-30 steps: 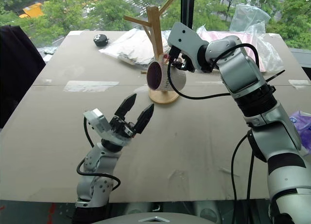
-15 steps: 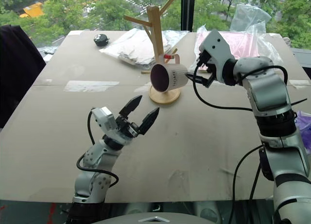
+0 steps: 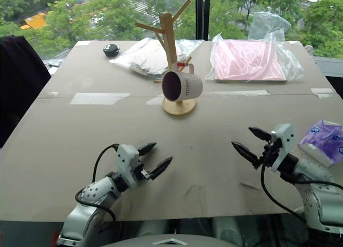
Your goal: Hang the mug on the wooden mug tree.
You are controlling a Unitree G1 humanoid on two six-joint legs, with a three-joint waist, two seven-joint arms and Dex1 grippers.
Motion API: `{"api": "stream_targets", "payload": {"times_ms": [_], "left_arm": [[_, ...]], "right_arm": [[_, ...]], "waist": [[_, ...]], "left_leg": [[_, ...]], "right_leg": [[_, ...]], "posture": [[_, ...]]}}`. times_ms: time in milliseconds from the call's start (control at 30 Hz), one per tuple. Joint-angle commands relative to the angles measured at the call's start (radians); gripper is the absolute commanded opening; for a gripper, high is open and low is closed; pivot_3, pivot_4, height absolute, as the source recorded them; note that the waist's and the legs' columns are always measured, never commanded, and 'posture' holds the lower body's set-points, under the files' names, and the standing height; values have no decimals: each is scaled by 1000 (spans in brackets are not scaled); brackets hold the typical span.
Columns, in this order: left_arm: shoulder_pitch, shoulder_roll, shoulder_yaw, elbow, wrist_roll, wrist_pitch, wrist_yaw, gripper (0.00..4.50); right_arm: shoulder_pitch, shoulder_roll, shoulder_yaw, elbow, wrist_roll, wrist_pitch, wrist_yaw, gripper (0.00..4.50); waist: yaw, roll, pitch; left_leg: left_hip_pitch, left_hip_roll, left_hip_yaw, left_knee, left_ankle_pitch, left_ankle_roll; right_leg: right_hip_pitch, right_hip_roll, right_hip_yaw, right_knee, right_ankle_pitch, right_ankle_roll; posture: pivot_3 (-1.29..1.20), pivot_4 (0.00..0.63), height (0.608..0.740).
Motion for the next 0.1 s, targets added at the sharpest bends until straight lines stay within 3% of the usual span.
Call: {"api": "stream_targets", "payload": {"times_ms": [33, 100], "left_arm": [[11, 15, -2, -11, 29, 5, 7, 4500], [6, 19, -1, -26, 17, 15, 0, 4500]], "right_arm": [[51, 22, 32, 20, -36, -123, 7, 4438], [85, 37, 59, 49, -63, -185, 9, 4438]], "waist": [[-2, 4, -2], [-3, 4, -2]], "left_leg": [[0, 0, 1, 0, 0, 0], [0, 0, 1, 0, 0, 0]], "right_leg": [[0, 0, 1, 0, 0, 0], [-1, 0, 1, 0, 0, 0]], "posture": [[0, 150, 740], [0, 150, 740]]}}
